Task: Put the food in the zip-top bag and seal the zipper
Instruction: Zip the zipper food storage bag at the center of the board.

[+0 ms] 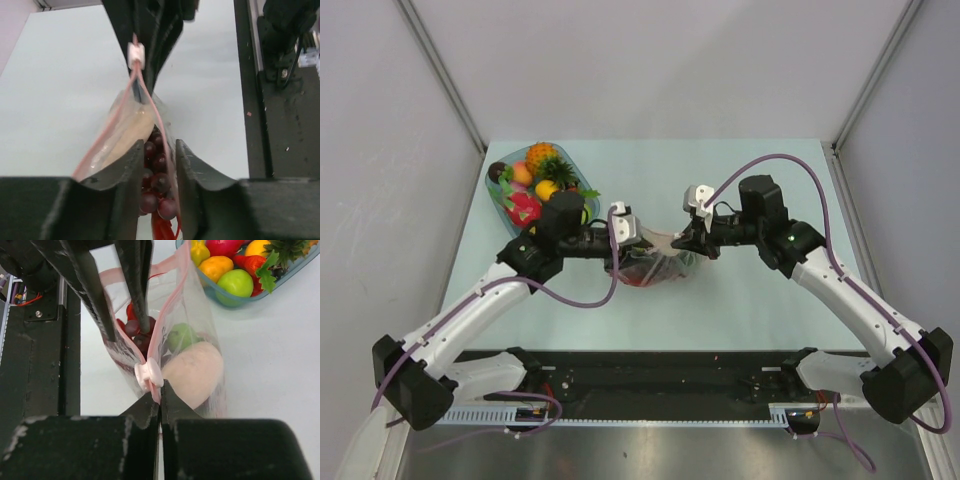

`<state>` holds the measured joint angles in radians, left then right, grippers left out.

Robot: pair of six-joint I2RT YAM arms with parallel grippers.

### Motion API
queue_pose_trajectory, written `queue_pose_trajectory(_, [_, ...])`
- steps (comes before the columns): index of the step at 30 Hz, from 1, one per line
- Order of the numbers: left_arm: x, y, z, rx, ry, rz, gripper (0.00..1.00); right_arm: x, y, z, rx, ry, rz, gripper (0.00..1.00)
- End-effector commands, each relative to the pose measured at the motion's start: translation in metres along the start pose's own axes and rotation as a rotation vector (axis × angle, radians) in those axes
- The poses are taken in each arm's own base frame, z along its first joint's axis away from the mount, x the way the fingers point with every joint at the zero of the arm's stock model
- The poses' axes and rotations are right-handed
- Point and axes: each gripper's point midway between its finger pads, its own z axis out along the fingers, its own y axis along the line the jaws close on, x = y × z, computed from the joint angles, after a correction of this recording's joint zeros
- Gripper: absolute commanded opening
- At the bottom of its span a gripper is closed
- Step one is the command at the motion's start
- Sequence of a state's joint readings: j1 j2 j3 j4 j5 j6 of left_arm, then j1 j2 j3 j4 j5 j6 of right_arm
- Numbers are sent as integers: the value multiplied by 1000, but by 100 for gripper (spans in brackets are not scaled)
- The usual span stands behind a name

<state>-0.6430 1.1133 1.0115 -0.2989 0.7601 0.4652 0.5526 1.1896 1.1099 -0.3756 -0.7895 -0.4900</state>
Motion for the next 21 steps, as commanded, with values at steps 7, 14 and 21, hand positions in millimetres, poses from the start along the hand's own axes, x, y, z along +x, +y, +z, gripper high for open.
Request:
queue_pose_trajectory(7, [-95,43,-1,-153,-154,111,49,-42,-6,-8,33,-88,-57,0])
queue_pose_trajectory(14, [-87,26,16,-79,-115,134,59,-44,-9,-8,53,-80,-29,0])
queue_pose_trajectory(21, [-82,23,30,-72,-88,129,54,-47,-9,-10,61,-87,-28,0])
